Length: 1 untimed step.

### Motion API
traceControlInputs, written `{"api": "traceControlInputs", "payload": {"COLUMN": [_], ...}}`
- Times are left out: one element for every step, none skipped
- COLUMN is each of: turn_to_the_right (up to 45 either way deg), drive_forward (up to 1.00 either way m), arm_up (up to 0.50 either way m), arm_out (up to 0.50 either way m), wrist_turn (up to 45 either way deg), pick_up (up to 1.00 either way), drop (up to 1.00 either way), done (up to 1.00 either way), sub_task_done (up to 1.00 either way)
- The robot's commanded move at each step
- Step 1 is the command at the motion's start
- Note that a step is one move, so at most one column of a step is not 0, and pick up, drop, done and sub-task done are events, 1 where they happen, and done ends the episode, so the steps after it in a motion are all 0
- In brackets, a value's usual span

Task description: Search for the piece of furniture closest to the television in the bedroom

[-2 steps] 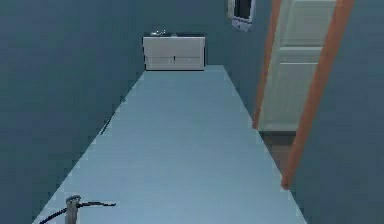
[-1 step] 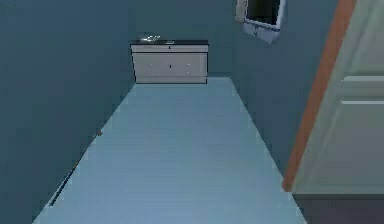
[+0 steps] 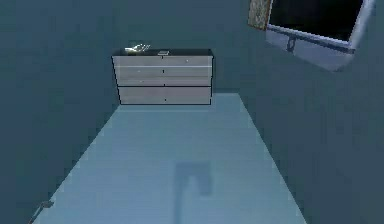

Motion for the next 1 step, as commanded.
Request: {"api": "traceControlInputs", "payload": {"turn_to_the_right": [0.0], "drive_forward": [1.00], "arm_up": [0.00], "arm_out": [0.00], "wrist_turn": [0.0], "pick_up": [0.00], "drop": [0.00], "done": [0.00], "sub_task_done": [0.00]}}
